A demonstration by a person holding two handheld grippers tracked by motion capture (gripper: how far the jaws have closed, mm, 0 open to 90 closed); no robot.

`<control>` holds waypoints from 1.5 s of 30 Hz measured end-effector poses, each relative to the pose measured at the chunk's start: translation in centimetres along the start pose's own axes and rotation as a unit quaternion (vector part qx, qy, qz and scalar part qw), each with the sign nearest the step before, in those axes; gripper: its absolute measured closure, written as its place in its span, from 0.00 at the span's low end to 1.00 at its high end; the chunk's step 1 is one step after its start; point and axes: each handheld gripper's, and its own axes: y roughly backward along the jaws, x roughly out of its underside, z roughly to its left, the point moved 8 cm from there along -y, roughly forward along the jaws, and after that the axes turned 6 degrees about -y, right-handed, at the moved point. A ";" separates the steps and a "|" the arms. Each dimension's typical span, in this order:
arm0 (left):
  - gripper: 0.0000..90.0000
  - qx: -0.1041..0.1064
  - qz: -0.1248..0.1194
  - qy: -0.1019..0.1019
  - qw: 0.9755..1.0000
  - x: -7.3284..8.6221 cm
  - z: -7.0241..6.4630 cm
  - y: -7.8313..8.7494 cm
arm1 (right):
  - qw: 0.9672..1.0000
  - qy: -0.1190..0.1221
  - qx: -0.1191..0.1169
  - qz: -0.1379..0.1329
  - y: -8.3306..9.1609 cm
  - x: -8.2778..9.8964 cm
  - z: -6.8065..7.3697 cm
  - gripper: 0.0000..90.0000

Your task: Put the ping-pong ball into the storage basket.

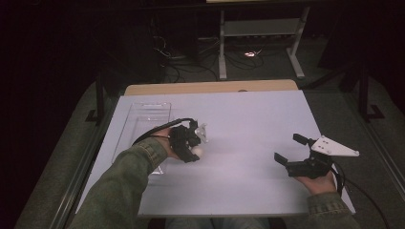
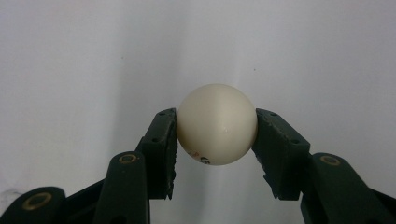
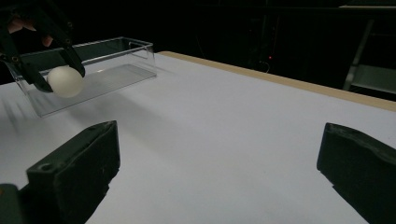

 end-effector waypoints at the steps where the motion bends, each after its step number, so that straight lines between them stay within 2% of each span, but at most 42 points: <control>1: 0.56 -0.001 0.000 -0.001 1.000 0.0 0.0 0.1 | 1.000 0.000 0.000 0.000 0.0 0.0 0.0 0.00; 27: 0.56 -0.005 0.009 -0.028 1.000 -1.1 -0.2 3.5 | 1.000 0.005 -0.003 0.004 -0.1 0.1 0.1 0.00; 38: 0.56 -0.008 0.014 -0.033 0.999 -1.1 -0.3 4.8 | 1.000 0.006 -0.003 0.005 -0.1 0.1 0.1 0.00; 45: 0.56 -0.014 0.014 -0.030 0.999 -1.2 0.1 6.2 | 1.000 0.006 0.002 0.002 -0.1 0.0 0.0 0.00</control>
